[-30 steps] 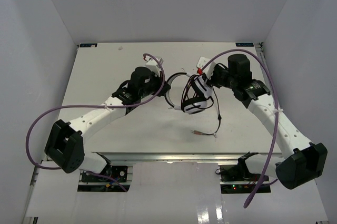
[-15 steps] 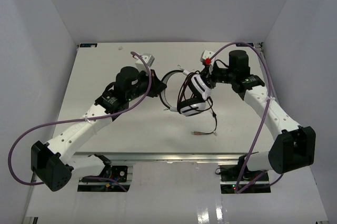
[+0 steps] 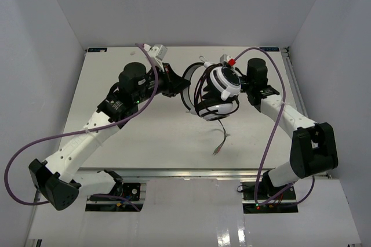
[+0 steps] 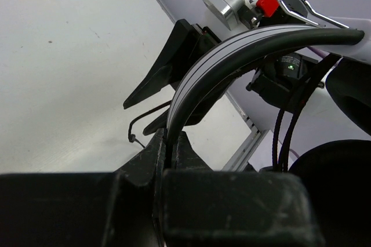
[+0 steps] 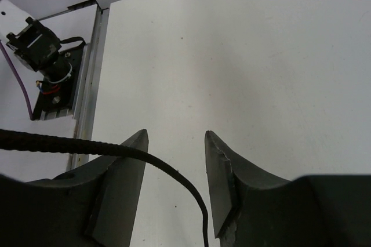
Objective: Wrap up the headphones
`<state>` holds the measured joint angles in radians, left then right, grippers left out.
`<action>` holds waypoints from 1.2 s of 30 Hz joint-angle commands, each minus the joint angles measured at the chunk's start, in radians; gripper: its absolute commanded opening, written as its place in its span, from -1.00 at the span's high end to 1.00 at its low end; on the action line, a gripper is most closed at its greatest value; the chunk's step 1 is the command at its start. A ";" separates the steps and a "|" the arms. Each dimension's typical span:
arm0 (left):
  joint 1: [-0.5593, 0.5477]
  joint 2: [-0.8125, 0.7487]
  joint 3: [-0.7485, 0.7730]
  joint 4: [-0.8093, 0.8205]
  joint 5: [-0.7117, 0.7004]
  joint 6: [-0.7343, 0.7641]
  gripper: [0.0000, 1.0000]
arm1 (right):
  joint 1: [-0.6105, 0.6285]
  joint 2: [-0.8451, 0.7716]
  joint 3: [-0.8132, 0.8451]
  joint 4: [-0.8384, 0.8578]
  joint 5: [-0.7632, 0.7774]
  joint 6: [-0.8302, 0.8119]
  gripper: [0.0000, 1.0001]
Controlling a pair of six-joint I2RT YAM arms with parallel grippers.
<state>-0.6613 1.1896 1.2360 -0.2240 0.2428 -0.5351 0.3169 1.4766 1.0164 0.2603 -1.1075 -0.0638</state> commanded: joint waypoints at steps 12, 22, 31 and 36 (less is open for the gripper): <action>-0.004 0.000 0.179 0.029 0.028 -0.101 1.00 | 0.002 -0.006 -0.210 0.476 -0.204 0.151 -0.20; -0.004 0.024 0.373 -0.083 -0.077 -0.095 1.00 | 0.004 -0.022 -0.277 0.180 -0.223 -0.219 -0.28; -0.004 0.022 0.467 -0.120 -0.159 -0.089 1.00 | 0.009 -0.048 -0.308 0.046 -0.266 -0.328 -0.17; -0.003 0.027 0.484 -0.126 -0.163 -0.092 1.00 | 0.032 -0.074 -0.305 0.045 -0.274 -0.316 -0.13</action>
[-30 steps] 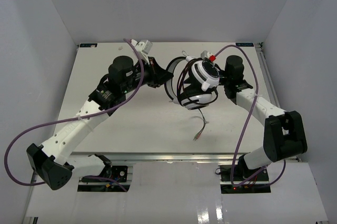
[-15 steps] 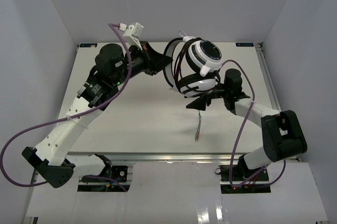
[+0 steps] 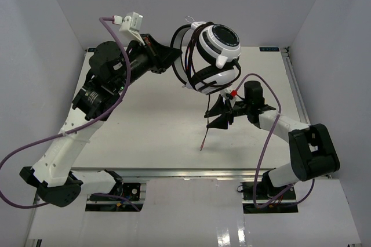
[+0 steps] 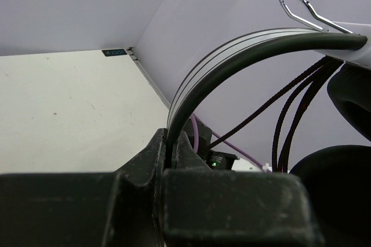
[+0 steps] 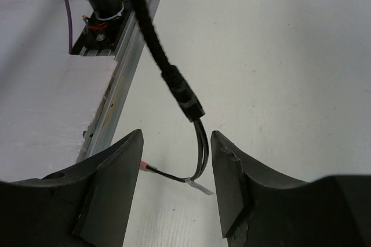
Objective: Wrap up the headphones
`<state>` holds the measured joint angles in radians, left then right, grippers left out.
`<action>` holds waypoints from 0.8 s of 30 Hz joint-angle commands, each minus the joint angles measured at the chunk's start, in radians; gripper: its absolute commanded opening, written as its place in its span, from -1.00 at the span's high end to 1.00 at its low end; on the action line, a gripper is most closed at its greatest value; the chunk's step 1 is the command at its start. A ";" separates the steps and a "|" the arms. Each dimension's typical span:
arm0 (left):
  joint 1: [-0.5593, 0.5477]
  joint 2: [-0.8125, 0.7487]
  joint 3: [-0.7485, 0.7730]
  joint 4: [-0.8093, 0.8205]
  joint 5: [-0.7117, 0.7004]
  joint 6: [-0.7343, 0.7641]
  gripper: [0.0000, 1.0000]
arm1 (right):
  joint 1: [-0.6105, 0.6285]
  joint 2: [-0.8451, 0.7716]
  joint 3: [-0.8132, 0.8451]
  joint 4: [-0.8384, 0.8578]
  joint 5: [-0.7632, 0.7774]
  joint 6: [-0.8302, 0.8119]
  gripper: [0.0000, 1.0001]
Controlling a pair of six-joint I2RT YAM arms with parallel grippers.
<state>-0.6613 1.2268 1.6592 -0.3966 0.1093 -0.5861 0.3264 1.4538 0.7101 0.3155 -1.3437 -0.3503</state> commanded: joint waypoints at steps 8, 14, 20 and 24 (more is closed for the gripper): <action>-0.004 -0.011 0.056 0.048 -0.054 -0.050 1.00 | 0.053 -0.080 0.002 -0.010 -0.013 -0.009 0.05; -0.004 -0.013 0.042 0.061 -0.076 -0.060 1.00 | 0.087 -0.100 0.008 -0.010 -0.020 0.019 0.41; -0.003 -0.013 0.042 0.067 -0.095 -0.058 1.00 | 0.105 -0.116 0.005 -0.016 0.004 0.043 0.84; -0.004 -0.013 0.019 0.065 -0.188 -0.049 1.00 | 0.109 -0.160 0.062 -0.278 0.129 -0.110 0.85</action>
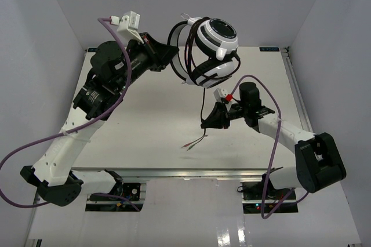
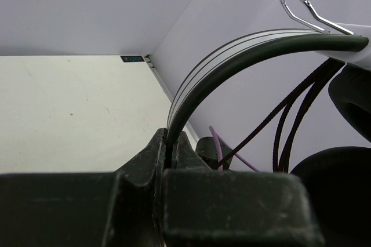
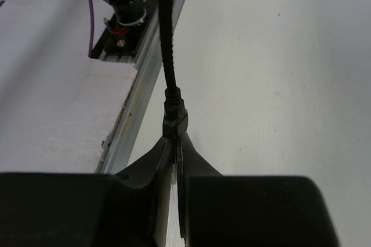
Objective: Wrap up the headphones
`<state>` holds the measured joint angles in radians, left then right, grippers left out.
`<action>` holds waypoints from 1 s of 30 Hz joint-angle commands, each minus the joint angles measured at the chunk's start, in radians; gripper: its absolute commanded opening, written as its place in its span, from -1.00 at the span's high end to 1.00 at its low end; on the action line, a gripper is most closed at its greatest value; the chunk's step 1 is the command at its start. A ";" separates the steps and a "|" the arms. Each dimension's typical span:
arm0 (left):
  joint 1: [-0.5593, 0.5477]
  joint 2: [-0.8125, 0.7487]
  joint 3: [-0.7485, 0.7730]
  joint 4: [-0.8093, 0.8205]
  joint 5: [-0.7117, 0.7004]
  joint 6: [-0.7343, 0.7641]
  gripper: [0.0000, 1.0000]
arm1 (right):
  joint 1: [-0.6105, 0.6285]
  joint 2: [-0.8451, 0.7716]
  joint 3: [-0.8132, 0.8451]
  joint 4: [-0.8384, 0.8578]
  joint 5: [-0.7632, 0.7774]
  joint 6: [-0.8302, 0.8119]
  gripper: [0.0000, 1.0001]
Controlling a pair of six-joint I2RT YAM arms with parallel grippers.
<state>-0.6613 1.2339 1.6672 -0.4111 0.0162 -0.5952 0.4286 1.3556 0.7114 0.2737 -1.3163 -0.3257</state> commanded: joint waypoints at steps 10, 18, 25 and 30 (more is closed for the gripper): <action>0.024 -0.029 -0.141 0.161 -0.392 0.080 1.00 | 0.061 -0.391 0.123 -0.694 0.656 -0.471 0.85; 0.064 0.061 -0.252 0.257 -0.498 0.152 1.00 | 0.119 -0.438 0.339 -0.896 0.960 -0.651 0.85; 0.069 0.197 -0.300 0.287 -0.474 0.136 1.00 | 0.152 -0.389 0.441 -0.863 1.080 -0.692 0.85; 0.069 0.242 -0.365 0.312 -0.443 0.133 1.00 | 0.155 -0.388 0.468 -0.792 1.249 -0.742 0.85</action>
<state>-0.5945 1.4989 1.3346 -0.2197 -0.4568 -0.4263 0.5778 0.9788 1.1147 -0.5936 -0.2357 -1.0058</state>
